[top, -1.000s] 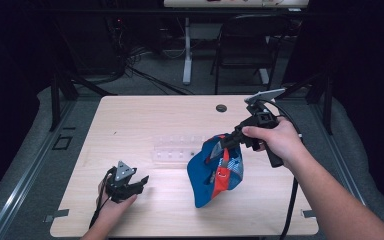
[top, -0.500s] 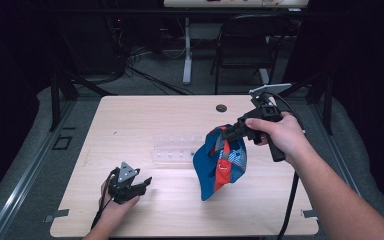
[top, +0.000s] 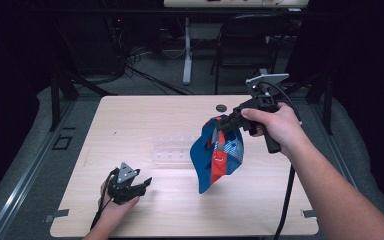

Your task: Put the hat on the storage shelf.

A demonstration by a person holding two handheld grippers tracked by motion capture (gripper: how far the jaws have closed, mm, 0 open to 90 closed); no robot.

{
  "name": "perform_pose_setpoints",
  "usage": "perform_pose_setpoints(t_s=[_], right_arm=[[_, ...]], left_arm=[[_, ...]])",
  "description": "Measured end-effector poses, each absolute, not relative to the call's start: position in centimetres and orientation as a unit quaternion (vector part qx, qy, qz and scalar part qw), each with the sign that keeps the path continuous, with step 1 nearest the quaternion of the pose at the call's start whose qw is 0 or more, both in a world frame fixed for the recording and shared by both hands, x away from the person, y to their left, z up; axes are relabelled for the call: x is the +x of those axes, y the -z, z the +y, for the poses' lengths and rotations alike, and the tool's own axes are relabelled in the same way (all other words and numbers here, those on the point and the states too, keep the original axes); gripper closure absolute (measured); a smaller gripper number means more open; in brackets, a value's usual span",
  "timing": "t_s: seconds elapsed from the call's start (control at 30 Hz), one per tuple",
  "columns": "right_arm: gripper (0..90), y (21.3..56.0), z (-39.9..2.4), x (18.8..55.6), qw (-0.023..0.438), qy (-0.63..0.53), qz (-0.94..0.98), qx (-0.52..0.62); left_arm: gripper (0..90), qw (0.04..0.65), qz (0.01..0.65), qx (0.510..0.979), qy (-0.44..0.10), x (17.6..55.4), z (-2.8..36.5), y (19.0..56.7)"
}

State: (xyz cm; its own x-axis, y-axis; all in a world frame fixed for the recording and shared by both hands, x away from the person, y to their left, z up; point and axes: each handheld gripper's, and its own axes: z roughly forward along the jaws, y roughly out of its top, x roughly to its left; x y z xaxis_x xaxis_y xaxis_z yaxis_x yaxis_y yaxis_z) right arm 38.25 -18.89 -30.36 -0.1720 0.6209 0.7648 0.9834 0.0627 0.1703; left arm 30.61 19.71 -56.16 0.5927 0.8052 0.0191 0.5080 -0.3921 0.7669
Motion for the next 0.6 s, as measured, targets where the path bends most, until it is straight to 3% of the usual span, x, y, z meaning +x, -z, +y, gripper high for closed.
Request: perform_pose_setpoints(t_s=[0.6], right_arm=[[78.4,29.2,-17.9,40.1,0.252,0.375,-0.673,-0.586]], left_arm=[[43.8,0.376,0.404,0.810,-0.199,30.6,19.7,56.2]])
